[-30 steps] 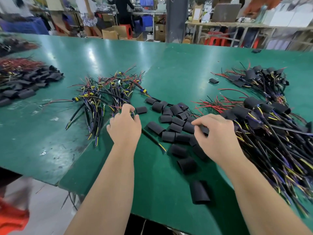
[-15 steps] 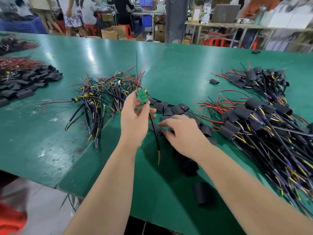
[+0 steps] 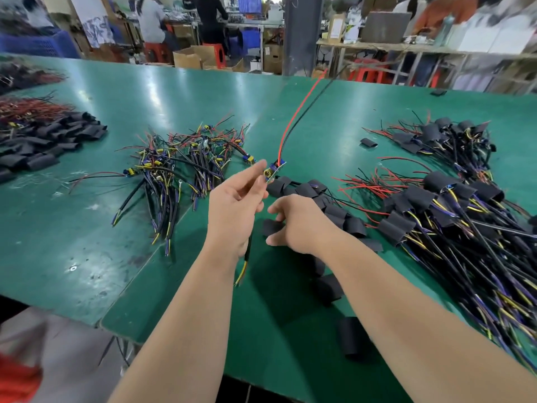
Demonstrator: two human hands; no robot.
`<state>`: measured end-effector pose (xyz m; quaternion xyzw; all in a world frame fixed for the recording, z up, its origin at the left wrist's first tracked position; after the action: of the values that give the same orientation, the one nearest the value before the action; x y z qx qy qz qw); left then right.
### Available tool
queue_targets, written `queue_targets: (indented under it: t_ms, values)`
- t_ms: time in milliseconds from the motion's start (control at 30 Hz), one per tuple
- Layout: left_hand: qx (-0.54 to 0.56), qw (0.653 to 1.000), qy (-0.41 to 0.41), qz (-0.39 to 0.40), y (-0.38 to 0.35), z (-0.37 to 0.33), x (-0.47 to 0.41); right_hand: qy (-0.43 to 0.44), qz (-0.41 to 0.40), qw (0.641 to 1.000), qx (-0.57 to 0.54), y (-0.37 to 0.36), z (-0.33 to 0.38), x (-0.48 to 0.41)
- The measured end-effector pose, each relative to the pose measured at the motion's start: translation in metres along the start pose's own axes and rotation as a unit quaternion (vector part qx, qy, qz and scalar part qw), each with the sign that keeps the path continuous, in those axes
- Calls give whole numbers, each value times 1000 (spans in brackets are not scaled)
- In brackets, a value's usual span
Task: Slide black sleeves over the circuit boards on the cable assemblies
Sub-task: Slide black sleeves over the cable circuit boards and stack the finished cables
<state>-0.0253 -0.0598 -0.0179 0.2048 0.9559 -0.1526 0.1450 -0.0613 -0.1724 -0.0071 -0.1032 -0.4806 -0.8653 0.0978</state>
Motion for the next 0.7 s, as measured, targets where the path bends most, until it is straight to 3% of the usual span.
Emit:
queue_targets:
  t_ms: [133, 267, 333, 433, 500, 600, 700]
  values:
    - [14, 999, 12, 27, -1, 0, 1, 26, -50, 998, 4, 7, -5, 13]
    - [11, 998, 31, 57, -3, -2, 4, 73, -140, 967, -201, 22, -33, 37]
    - [-13, 997, 43, 70, -4, -3, 6, 117, -185, 898, -381, 30, -49, 53]
    - [-48, 993, 49, 92, -5, -3, 7, 190, -198, 702, -657, 39, -67, 71]
    - [-58, 992, 46, 99, -6, -3, 8, 199, -205, 611, -738, 43, -73, 79]
    - [-66, 993, 30, 90, -6, -3, 9, 205, -231, 545, -779, 43, -75, 85]
    - [-109, 990, 14, 86, -7, -4, 9, 229, -267, 517, -780, 43, -75, 88]
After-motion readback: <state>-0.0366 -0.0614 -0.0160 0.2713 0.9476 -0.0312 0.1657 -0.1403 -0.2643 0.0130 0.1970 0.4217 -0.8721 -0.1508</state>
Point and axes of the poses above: each hand's wrist, its own x-axis away from the middle knuckle, its own y-axis out of the back of the hand, z = x × y, the point moved 1 cm from there along -x, towards the middle knuckle, and after that the axes turned 14 degrees about z, right-handed, at the moved point
